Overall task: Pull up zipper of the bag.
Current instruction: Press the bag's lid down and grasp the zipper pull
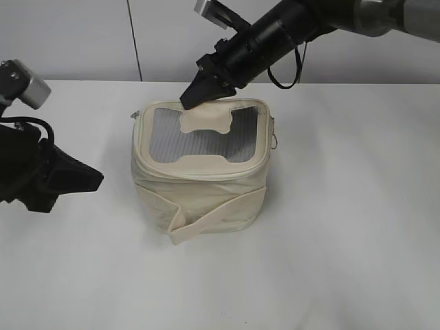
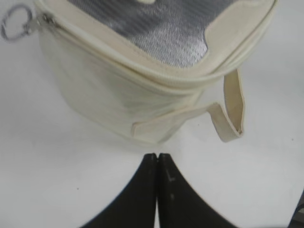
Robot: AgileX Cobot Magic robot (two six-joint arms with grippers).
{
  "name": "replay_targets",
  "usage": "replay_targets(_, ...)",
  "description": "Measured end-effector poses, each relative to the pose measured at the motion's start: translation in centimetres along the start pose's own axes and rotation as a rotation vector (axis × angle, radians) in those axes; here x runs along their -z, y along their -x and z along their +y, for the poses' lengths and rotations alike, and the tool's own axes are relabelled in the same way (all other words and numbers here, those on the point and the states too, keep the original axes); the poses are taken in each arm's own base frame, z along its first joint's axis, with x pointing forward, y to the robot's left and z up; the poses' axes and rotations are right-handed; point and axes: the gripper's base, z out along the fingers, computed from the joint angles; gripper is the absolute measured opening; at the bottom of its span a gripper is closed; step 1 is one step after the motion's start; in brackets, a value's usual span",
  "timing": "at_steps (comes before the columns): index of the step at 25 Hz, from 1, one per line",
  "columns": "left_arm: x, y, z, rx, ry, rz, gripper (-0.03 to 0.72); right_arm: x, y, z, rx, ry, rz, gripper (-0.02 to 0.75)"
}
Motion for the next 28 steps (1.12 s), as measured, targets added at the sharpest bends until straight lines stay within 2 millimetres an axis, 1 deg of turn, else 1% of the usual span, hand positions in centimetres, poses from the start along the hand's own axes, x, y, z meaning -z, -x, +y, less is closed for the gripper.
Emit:
replay_targets(2, 0.0, -0.1, 0.1, 0.018, 0.009, 0.013, 0.002, 0.0, 0.0, 0.0, 0.0, 0.0, 0.0, 0.043)
replay_targets(4, 0.0, 0.0, 0.5, 0.043, 0.059, 0.001, 0.002, 0.0, 0.0, 0.0, 0.0, 0.0, 0.0, 0.043)
replay_targets(5, 0.0, 0.1, 0.9, 0.056, 0.094, -0.012, 0.007, 0.0, 0.0, 0.0, 0.0, 0.0, 0.0, 0.043)
replay_targets(6, 0.1, 0.2, 1.1, 0.064, 0.125, -0.027, 0.028, 0.0, 0.0, 0.0, 0.0, 0.0, 0.0, 0.043)
replay_targets(7, 0.1, 0.3, 1.3, 0.055, 0.144, -0.04, 0.061, 0.0, 0.0, 0.0, 0.0, -0.001, 0.001, 0.043)
replay_targets(8, -0.1, 0.3, 1.5, 0.04, 0.156, -0.045, 0.121, 0.0, 0.0, 0.0, 0.0, -0.001, 0.001, 0.043)
replay_targets(11, -0.9, 0.5, 2.3, 0.012, 0.162, -0.06, 0.345, 0.0, 0.0, 0.0, 0.0, -0.001, 0.001, 0.043)
replay_targets(12, -1.3, 0.7, 2.7, 0.004, 0.162, -0.066, 0.4, 0.0, 0.0, 0.0, 0.0, -0.001, 0.001, 0.043)
replay_targets(13, -1.7, 1.0, 3.2, -0.014, 0.163, -0.07, 0.43, 0.0, 0.0, 0.0, 0.0, -0.001, 0.001, 0.043)
replay_targets(16, -3.0, 1.8, 4.7, -0.056, 0.165, -0.077, 0.449, 0.0, 0.0, 0.0, 0.001, -0.001, 0.001, 0.043)
replay_targets(20, -4.6, 2.0, 6.1, -0.081, 0.156, -0.06, 0.452, 0.0, 0.0, 0.0, 0.001, -0.001, 0.001, 0.043)
replay_targets(23, -5.5, 2.2, 6.5, -0.096, 0.134, -0.06, 0.453, 0.0, 0.0, 0.0, 0.001, -0.001, 0.001, 0.043)
replay_targets(26, -6.3, 3.0, 6.1, -0.149, 0.139, -0.049, 0.453, 0.0, 0.0, 0.0, 0.001, -0.001, 0.001, 0.043)
replay_targets(28, -6.8, 3.5, 5.9, -0.173, 0.183, -0.03, 0.453, 0.0, 0.0, 0.0, 0.002, -0.003, 0.0, 0.043)
